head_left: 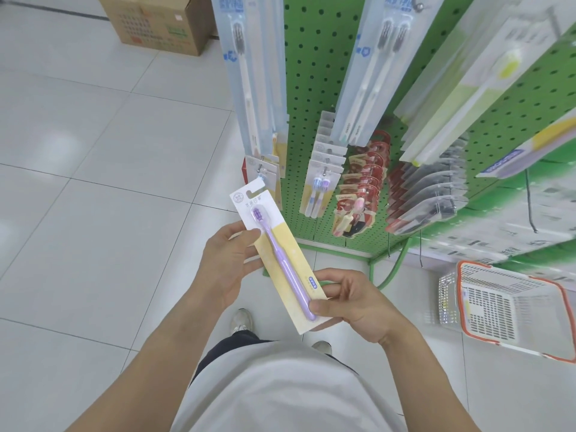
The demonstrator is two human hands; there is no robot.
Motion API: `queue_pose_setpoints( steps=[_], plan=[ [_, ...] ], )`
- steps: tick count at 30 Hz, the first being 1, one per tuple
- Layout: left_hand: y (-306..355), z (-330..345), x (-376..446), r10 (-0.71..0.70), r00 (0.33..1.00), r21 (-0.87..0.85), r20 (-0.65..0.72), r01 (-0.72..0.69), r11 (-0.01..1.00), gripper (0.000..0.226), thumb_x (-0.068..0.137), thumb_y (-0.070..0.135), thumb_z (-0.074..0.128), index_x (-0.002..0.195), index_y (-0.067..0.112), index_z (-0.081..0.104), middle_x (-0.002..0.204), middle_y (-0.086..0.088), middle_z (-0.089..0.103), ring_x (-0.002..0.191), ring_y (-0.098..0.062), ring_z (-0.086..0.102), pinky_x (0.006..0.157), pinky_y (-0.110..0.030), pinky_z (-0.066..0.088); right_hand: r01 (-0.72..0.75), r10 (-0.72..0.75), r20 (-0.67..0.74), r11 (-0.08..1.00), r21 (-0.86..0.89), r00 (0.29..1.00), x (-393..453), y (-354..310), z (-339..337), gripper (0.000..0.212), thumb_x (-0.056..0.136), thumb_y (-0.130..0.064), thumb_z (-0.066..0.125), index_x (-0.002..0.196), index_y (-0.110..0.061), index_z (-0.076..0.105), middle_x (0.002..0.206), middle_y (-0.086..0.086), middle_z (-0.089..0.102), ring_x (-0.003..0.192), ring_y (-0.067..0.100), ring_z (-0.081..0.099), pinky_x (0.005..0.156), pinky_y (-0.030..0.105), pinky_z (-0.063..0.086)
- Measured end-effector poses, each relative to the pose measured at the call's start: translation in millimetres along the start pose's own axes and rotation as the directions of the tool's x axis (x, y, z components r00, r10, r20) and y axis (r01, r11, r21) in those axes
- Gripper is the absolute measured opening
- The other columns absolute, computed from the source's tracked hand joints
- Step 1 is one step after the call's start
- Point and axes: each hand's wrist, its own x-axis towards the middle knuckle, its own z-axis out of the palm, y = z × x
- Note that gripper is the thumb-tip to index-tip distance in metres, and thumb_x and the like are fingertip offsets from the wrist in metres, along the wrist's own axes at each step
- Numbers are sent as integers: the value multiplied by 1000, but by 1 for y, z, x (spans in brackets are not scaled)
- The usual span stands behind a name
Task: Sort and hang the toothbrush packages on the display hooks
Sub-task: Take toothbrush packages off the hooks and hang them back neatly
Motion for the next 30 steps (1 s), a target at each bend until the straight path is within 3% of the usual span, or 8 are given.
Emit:
queue_pose_setpoints(
  steps=[5,9,11,14,18,22,26,30],
  plan=[
    [-5,-1,0,31,993,24,111,-34,999,22,93,5,66,115,6,62,99,-14,73,82,-26,70,84,-42,59,82,-82,-45,997,5,996,1,-5,8,20,72,-3,77,91,-9,72,95,12,75,80,21,69,70,26,52],
    [-4,1,1,31,965,-116,261,0,993,35,85,12,65,118,7,58,86,-8,71,72,-22,65,75,-39,57,57,-120,161,936,347,980,8,-7,20,48,83,-21,81,118,2,59,127,27,61,118,45,61,96,62,50],
    [-3,1,0,28,962,-116,270,4,993,27,85,13,66,111,9,60,81,-7,70,69,-22,64,67,-35,53,30,-125,215,917,398,969,11,-8,25,62,85,-27,80,130,3,52,136,27,56,120,48,60,91,62,53],
    [0,0,1,49,984,-29,173,-45,999,31,89,13,70,119,8,62,95,-9,73,85,-26,71,78,-39,58,84,-111,81,955,284,991,13,-11,27,52,77,-26,87,118,-3,66,122,22,65,112,46,65,82,54,59],
    [7,-1,1,87,984,-14,156,-86,996,35,98,23,64,130,10,59,111,-8,71,102,-27,70,85,-47,59,107,-123,-163,989,-104,979,16,-14,27,33,72,-20,92,101,-19,76,112,0,75,102,32,69,85,45,60],
    [8,-1,1,144,977,100,160,-161,982,25,104,18,53,126,9,60,117,-17,70,106,-34,70,80,-44,60,105,-165,-163,940,-323,973,15,-16,24,42,62,-20,98,95,-29,74,112,-12,71,91,12,65,68,29,56],
    [10,0,-1,129,964,97,235,-155,983,29,106,11,45,131,13,60,123,-14,69,103,-30,71,86,-52,59,132,-195,-234,956,-261,952,12,-23,17,25,76,-21,88,95,-22,72,91,-6,74,71,12,63,65,25,51],
    [13,7,-6,95,941,8,324,-103,995,32,105,8,43,134,9,56,121,-13,70,99,-28,71,75,-43,62,239,-269,-292,961,-135,918,15,-22,16,28,78,-25,80,96,-8,67,91,8,75,75,26,60,72,40,48]
  ],
)
